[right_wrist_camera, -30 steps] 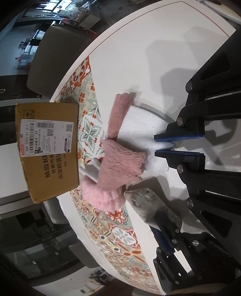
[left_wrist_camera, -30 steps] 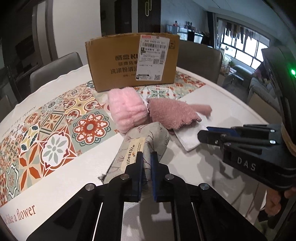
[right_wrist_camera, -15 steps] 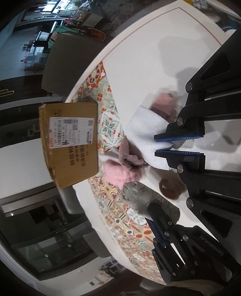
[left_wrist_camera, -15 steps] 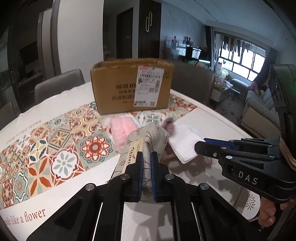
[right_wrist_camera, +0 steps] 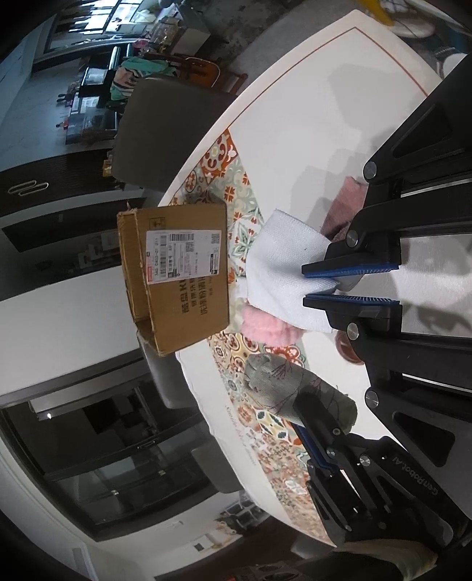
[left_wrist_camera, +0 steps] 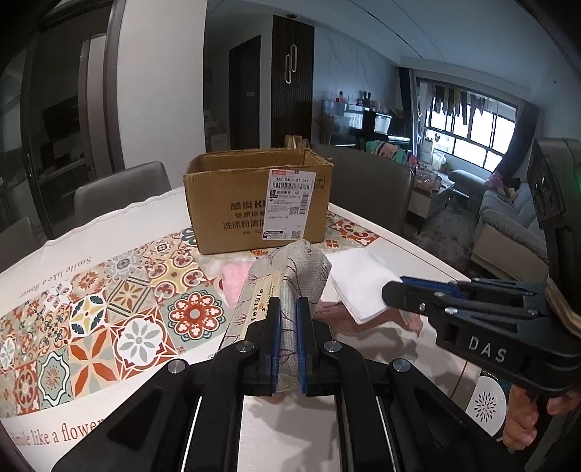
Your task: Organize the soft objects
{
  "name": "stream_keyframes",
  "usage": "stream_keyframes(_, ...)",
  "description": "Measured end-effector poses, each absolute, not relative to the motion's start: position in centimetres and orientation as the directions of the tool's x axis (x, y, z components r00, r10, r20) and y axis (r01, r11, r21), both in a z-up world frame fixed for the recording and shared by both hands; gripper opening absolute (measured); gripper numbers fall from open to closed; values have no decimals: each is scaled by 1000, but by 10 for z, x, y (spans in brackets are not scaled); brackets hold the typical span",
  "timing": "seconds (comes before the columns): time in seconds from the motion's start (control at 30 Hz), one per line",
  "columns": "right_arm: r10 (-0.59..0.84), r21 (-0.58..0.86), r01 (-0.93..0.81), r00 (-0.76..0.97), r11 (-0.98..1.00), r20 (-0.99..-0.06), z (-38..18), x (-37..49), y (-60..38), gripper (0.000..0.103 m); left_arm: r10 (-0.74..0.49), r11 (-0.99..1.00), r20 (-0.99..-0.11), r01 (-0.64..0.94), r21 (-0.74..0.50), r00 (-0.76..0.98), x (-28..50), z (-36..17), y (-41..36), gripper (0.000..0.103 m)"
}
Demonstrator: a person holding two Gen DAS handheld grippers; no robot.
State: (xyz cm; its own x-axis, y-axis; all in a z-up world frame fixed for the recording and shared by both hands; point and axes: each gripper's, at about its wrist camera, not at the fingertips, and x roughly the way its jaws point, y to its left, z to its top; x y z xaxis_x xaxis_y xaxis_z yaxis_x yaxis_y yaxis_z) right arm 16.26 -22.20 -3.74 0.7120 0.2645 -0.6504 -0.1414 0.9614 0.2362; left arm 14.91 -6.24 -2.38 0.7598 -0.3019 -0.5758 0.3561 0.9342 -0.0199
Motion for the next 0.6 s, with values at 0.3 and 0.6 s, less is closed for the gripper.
stream_keyframes(0.3, 292, 251, -156, 626, 955, -723, -67, 157, -209, 11, -281, 939, -625, 345, -20, 728, 145, -44, -56, 10)
stream_keyframes(0.6, 320, 279, -158, 510, 947, -798, -107, 148, -201, 11, -274, 936, -693, 351, -33, 667, 133, -72, -51, 10)
